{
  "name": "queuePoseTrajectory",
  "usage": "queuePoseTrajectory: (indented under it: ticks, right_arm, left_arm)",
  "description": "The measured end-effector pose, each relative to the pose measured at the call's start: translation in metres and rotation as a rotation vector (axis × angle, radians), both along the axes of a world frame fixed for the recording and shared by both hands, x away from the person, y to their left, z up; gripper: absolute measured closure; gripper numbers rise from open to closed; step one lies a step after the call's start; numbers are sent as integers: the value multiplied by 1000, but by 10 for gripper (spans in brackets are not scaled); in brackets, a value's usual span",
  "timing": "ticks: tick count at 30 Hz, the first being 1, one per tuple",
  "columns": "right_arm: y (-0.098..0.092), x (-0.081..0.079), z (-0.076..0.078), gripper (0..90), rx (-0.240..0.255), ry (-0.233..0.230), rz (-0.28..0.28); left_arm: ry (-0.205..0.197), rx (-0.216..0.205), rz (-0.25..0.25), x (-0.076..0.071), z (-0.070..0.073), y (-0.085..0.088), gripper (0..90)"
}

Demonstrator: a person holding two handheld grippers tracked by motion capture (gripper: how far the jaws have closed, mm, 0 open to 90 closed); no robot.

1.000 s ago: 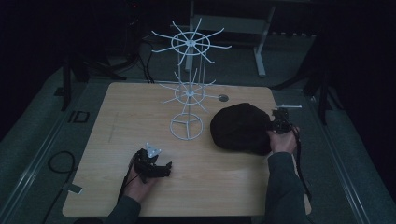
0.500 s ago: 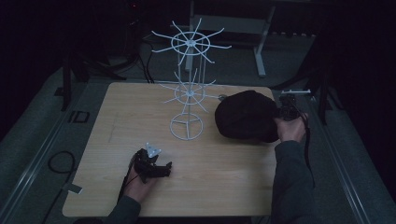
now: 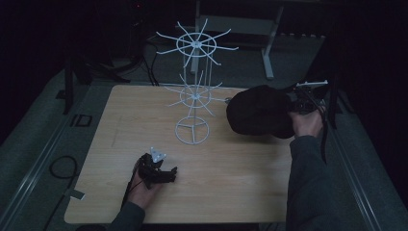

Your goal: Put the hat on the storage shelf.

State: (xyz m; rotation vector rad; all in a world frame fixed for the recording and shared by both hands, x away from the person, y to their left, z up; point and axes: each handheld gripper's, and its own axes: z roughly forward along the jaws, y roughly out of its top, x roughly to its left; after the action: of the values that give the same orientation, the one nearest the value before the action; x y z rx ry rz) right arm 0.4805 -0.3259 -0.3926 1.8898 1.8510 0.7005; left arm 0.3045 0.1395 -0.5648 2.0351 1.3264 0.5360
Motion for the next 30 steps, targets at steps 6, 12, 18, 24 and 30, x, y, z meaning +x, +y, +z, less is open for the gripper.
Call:
queuePoseTrajectory:
  ticks: [6, 12, 18, 24, 30]
  right_arm:
    - [-1, 3, 16, 792, -19, -15, 13]
    - [-1, 4, 31, 792, -28, -26, 17]
    - [-2, 7, 41, 792, -40, -27, 15]
    - [-3, 9, 49, 792, -60, -25, 23]
    - [-4, 9, 60, 792, -45, -34, 27]
  left_arm:
    - [0, 0, 0, 0, 0, 0, 86]
    - [0, -1, 1, 0, 0, 0, 86]
    - [-1, -2, 2, 0, 0, 0, 86]
    - [-2, -3, 3, 0, 0, 0, 86]
    - [-1, -1, 1, 0, 0, 0, 86]
